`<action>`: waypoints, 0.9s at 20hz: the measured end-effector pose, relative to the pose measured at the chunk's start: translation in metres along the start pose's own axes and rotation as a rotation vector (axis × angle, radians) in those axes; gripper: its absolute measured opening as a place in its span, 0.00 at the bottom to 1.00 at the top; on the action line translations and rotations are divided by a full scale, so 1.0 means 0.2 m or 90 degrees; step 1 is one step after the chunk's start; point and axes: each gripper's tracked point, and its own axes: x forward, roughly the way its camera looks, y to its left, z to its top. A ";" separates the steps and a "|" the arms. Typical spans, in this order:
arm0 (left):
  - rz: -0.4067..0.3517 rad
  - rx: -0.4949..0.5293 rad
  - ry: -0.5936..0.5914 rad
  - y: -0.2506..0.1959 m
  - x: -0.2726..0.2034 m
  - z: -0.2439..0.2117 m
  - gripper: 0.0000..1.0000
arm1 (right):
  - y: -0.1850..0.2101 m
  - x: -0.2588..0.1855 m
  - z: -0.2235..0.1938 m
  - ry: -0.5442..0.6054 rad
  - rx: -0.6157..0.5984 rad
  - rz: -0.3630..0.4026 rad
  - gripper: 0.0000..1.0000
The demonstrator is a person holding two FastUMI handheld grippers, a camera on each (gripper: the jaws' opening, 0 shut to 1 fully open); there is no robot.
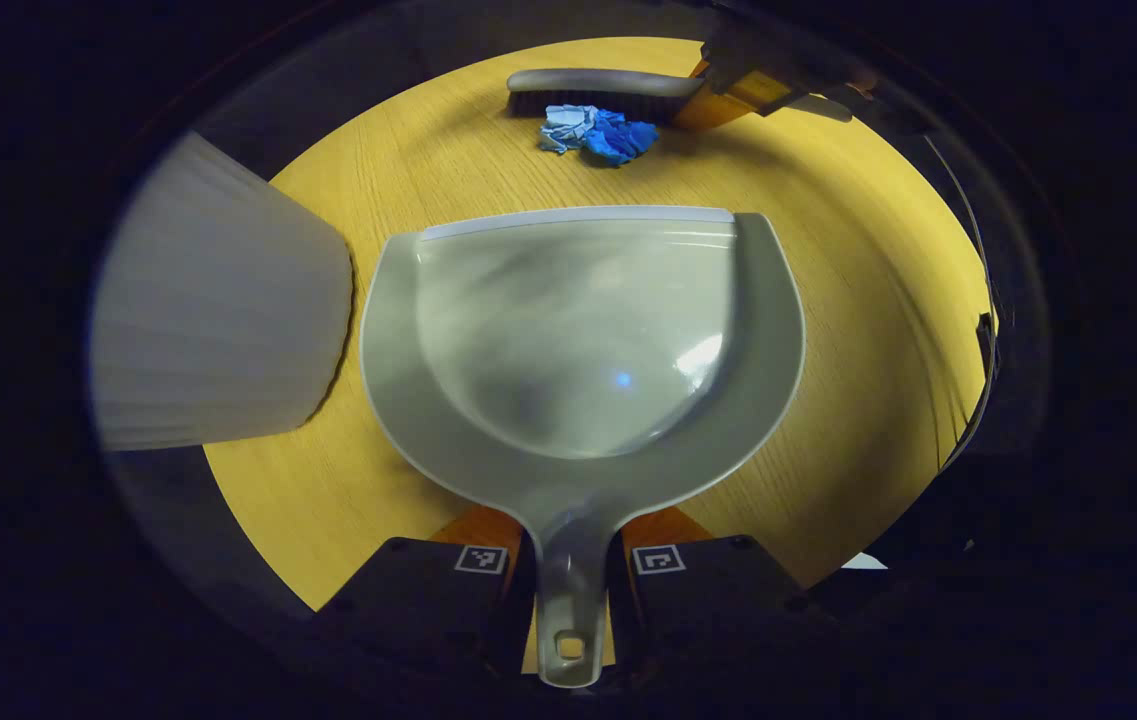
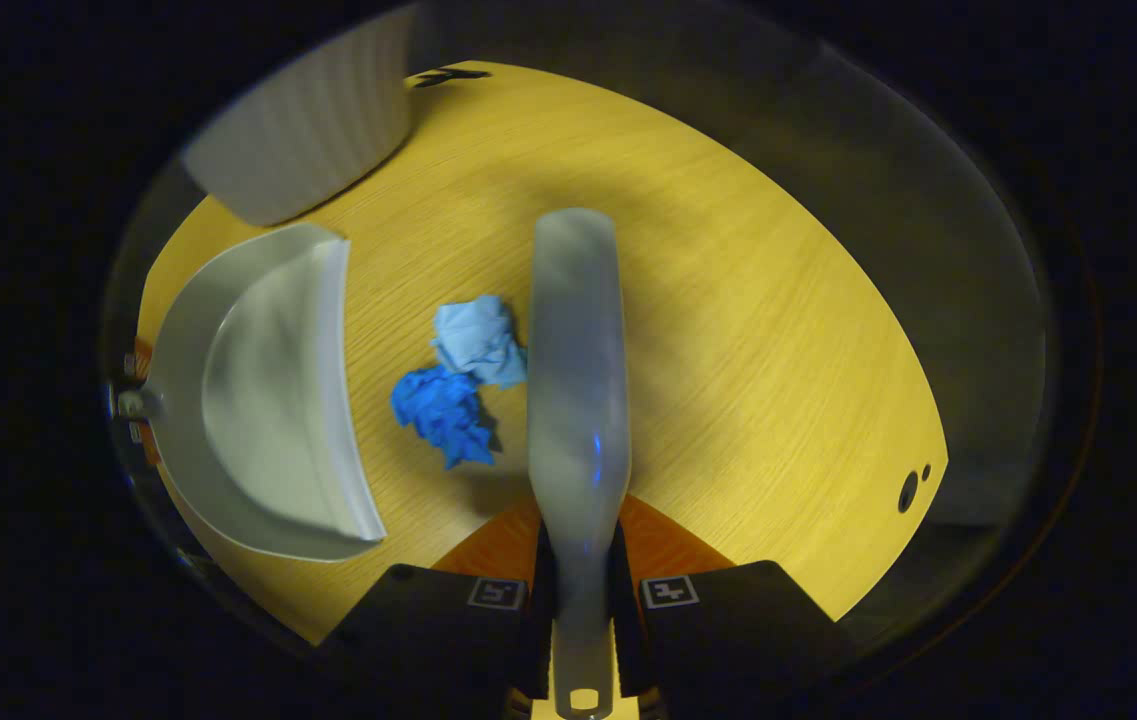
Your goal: Pick up the small broom and dustpan from the desktop, sweep the trash into the dustpan with the broom, and then empty the trash into the garbage bin.
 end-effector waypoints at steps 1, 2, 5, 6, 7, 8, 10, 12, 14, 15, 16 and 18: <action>-0.002 0.010 -0.011 -0.01 0.00 0.02 0.29 | 0.07 -0.01 -0.02 0.006 -0.012 0.027 0.28; -0.003 0.018 -0.022 -0.02 0.00 0.02 0.29 | 0.15 -0.02 -0.04 0.011 -0.014 0.056 0.29; -0.013 0.042 -0.061 -0.02 0.01 0.02 0.29 | 0.31 -0.03 -0.10 0.022 -0.019 0.124 0.29; -0.016 0.041 -0.067 -0.02 0.02 0.01 0.29 | 0.33 -0.05 -0.12 0.023 -0.015 0.141 0.29; -0.018 0.042 -0.079 -0.02 0.03 0.01 0.29 | 0.35 -0.06 -0.11 0.023 -0.003 0.167 0.29; -0.026 0.044 -0.095 -0.02 0.03 0.03 0.29 | 0.36 -0.06 -0.10 0.023 0.014 0.193 0.29; -0.039 0.033 -0.126 -0.03 0.04 0.05 0.29 | 0.32 -0.09 -0.06 0.002 0.045 0.212 0.29; -0.053 0.002 -0.160 -0.05 0.03 0.06 0.29 | 0.26 -0.12 -0.07 -0.017 0.072 0.208 0.29; -0.072 -0.040 -0.186 -0.07 0.04 0.06 0.29 | 0.13 -0.14 -0.09 -0.046 0.068 0.181 0.28; -0.079 -0.062 -0.199 -0.10 0.02 0.06 0.29 | 0.06 -0.15 -0.11 -0.059 0.065 0.176 0.29; -0.081 -0.082 -0.211 -0.12 0.01 0.05 0.29 | 0.00 -0.15 -0.13 -0.072 0.069 0.172 0.29; -0.074 -0.117 -0.231 -0.18 0.02 0.07 0.29 | -0.09 -0.15 -0.17 -0.093 0.083 0.165 0.29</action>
